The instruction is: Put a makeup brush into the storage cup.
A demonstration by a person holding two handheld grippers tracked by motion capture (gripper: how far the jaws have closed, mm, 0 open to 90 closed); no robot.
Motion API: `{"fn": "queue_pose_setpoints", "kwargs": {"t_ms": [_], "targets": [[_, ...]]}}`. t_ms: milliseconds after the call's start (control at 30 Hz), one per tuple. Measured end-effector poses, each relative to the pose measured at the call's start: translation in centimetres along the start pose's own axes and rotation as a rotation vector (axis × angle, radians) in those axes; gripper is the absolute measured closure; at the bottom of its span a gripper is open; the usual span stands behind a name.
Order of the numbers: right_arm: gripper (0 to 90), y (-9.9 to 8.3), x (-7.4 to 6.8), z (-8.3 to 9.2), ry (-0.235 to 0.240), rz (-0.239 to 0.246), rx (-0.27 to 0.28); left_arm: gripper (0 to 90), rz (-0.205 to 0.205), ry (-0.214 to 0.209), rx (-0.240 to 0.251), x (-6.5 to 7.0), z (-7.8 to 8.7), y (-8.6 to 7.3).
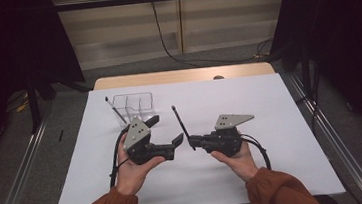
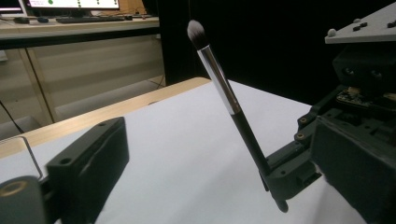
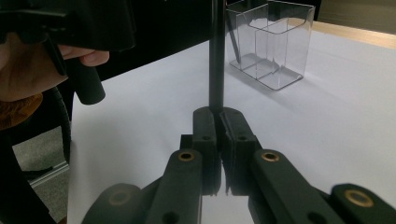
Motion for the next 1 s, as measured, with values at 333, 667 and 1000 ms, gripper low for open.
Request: {"fn": "queue_pose_setpoints", "kwargs": {"t_ms": [333, 667, 1000], "targets": [[84.7, -0.1, -0.1, 0.0, 0.003, 0.000, -0.002, 16.4, -0.006, -0.034, 0.009, 1.3, -1.6, 1.0], [84.7, -0.3, -0.1, 0.0, 0.000, -0.003, -0.001, 42.0, 0.046, -0.032, -0.013, 1.0, -2.3, 1.1], [84.7, -0.4, -0.1, 0.1, -0.004, -0.007, 0.000, 66.7, 0.067, -0.039, -0.023, 0.6, -2.3, 0.8]]}}
Point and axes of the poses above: each handheld gripper's, and its own axes: z roughly backward along the jaws, y roughly out of its top, x roughly to its right, the point moved 3 cm from there along -z, roughly forward along the jaws, and after that the axes turned 1 degree about -z, right-handed, at the moved point
